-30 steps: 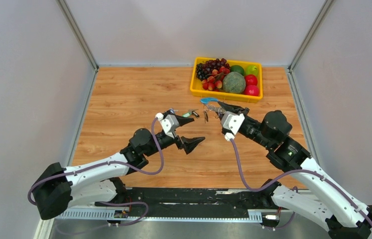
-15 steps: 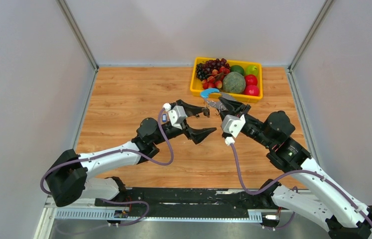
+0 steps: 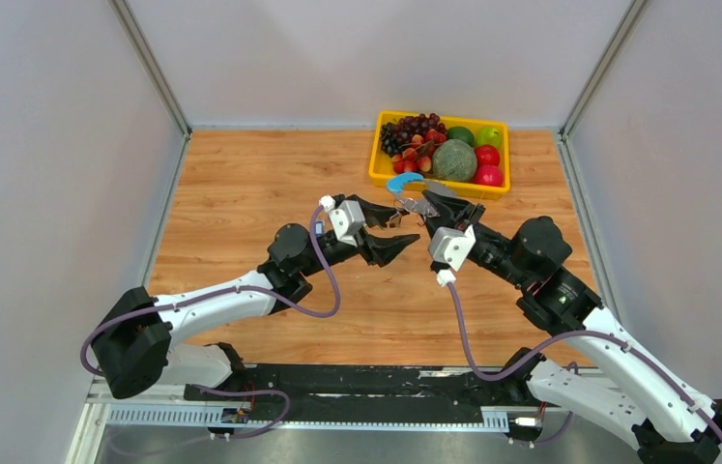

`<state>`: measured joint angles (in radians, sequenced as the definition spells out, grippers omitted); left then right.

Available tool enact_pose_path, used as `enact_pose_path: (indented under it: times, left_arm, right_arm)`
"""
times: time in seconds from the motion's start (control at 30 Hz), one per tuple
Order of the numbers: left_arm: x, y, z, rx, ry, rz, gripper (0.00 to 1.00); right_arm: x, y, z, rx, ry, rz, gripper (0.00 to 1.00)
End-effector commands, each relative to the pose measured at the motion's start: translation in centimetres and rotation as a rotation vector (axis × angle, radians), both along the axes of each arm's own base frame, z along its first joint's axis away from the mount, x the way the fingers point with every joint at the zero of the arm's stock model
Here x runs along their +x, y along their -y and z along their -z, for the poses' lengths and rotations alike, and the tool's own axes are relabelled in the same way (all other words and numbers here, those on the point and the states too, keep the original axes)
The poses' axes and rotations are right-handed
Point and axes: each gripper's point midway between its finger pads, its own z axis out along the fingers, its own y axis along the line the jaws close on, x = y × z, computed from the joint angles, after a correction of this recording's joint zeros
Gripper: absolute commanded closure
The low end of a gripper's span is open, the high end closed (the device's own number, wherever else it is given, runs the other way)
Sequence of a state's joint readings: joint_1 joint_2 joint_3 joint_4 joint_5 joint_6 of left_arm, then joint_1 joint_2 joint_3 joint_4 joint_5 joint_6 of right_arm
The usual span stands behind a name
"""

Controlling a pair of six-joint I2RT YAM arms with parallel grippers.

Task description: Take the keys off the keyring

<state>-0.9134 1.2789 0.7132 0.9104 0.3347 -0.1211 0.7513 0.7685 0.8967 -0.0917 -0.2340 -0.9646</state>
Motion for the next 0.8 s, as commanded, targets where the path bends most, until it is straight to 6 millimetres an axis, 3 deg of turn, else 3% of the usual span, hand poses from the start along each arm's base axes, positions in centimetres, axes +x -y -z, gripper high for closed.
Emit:
enact_pose_path:
  times: [0.0, 0.47, 0.53, 0.6, 0.77]
  left_arm:
    - [0.4, -0.9, -3.2, -0.051, 0.057, -0.043, 0.39]
    - [0.7, -2.2, -3.4, -0.032, 0.072, -0.106, 0.69]
    - [0.6, -2.4, -3.6, -0.034, 0.079, -0.112, 0.77]
    - [0.4, -2.5, -3.6, -0.028, 0.084, -0.105, 0.95]
    - [-0.2, -2.8, -3.2, 0.048, 0.038, -0.086, 1.00]
  right_arm:
    - [-0.9, 0.2, -2.8, 0.053, 0.094, -0.021, 1.00]
    - [-1.1, 0.3, -2.6, 0.050, 0.097, -0.023, 1.00]
    - [-1.1, 0.3, -2.5, 0.050, 0.096, -0.023, 1.00]
    - [-1.2, 0.3, -2.3, 0.052, 0.089, -0.024, 1.00]
    - [-1.3, 0.2, -1.3, 0.104, -0.008, -0.029, 0.99]
